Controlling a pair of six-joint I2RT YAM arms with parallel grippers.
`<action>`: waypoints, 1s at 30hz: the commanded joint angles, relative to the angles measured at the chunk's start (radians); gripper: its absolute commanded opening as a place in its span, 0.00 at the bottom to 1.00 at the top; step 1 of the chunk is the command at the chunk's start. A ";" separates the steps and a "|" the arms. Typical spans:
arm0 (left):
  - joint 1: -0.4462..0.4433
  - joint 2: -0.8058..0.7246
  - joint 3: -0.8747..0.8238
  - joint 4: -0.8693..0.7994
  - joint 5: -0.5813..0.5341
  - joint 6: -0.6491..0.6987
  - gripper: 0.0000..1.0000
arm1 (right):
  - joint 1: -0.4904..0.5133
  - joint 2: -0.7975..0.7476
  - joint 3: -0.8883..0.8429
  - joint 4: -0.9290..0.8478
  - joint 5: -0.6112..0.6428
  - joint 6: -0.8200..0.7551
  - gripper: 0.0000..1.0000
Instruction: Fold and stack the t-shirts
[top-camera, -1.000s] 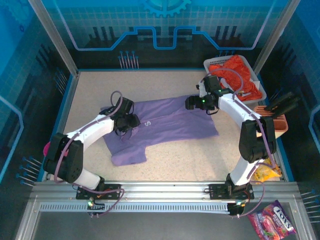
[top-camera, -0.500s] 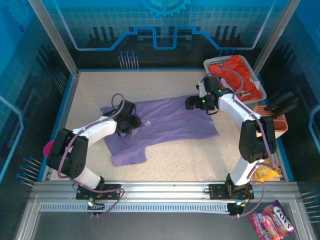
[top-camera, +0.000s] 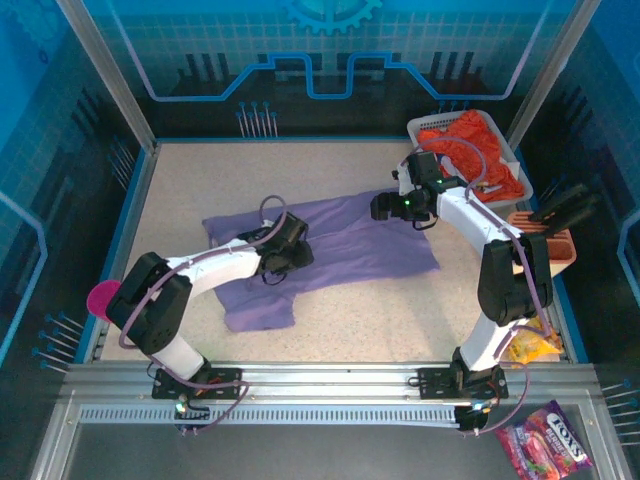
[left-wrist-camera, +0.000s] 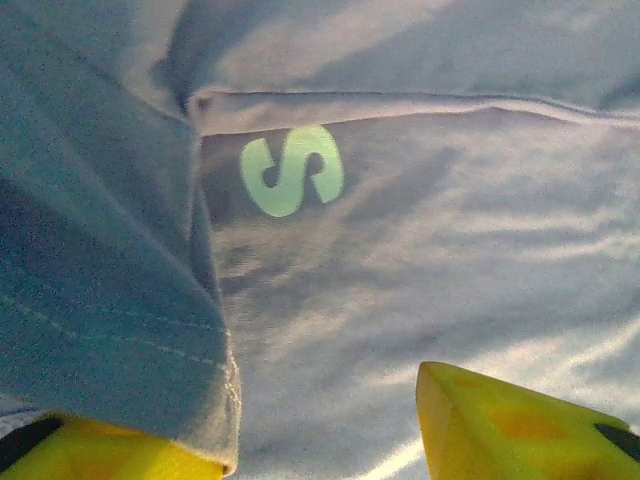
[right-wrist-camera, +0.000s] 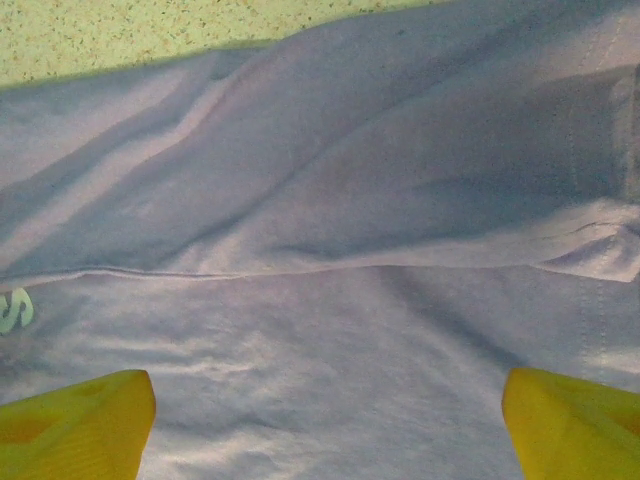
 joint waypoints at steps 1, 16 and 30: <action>-0.043 0.015 0.077 -0.105 -0.056 0.053 0.55 | 0.012 0.003 0.019 -0.020 -0.007 -0.012 0.91; -0.037 0.006 0.254 -0.405 0.049 0.267 0.81 | 0.020 0.007 0.020 -0.028 -0.018 -0.009 0.90; 0.328 -0.054 0.035 -0.090 0.207 0.372 0.78 | 0.023 -0.017 0.018 -0.046 -0.002 -0.018 0.90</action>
